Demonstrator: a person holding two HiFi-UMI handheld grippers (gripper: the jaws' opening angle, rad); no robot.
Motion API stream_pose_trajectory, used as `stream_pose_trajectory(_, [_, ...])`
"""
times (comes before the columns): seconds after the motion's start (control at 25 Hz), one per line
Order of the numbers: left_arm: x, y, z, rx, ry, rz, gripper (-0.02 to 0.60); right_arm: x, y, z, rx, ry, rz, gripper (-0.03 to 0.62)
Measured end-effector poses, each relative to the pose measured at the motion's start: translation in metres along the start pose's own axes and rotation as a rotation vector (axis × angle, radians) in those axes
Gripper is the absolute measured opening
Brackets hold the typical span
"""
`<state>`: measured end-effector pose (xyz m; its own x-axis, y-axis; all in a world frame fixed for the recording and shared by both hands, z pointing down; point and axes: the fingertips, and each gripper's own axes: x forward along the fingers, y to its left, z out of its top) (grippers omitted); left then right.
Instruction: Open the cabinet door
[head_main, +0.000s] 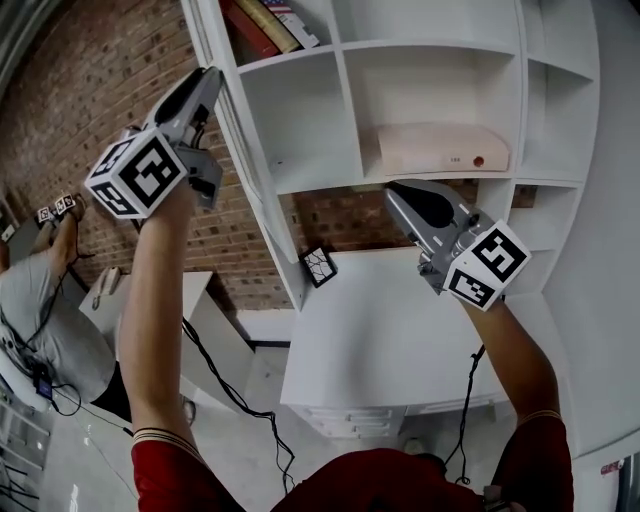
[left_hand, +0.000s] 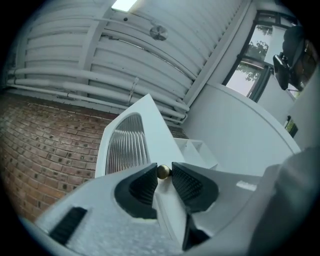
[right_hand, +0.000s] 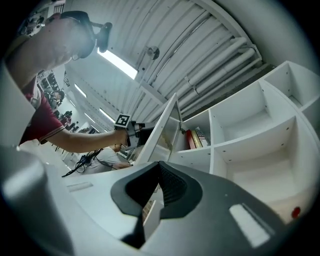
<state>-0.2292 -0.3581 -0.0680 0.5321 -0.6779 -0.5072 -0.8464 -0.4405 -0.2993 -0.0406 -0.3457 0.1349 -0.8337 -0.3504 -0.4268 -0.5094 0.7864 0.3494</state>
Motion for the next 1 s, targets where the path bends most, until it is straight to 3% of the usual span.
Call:
stream_pose_trajectory(0.48, [-0.067, 0.055, 0.022, -0.066, -0.028, -0.023, 0.104, 0.0, 0.067, 0.005, -0.015, 0.076, -0.115, 0.012])
stream_pose_trajectory(0.72, [-0.092, 0.078, 0.029, -0.011, -0.004, 0.007, 0.095, 0.008, 0.088, 0.009, -0.02, 0.092, -0.132, 0.012])
stream_pose_trajectory(1.0, [-0.106, 0.097, 0.033, -0.005, 0.008, 0.059, 0.077, 0.015, 0.094, 0.016, -0.033, 0.095, -0.113, 0.012])
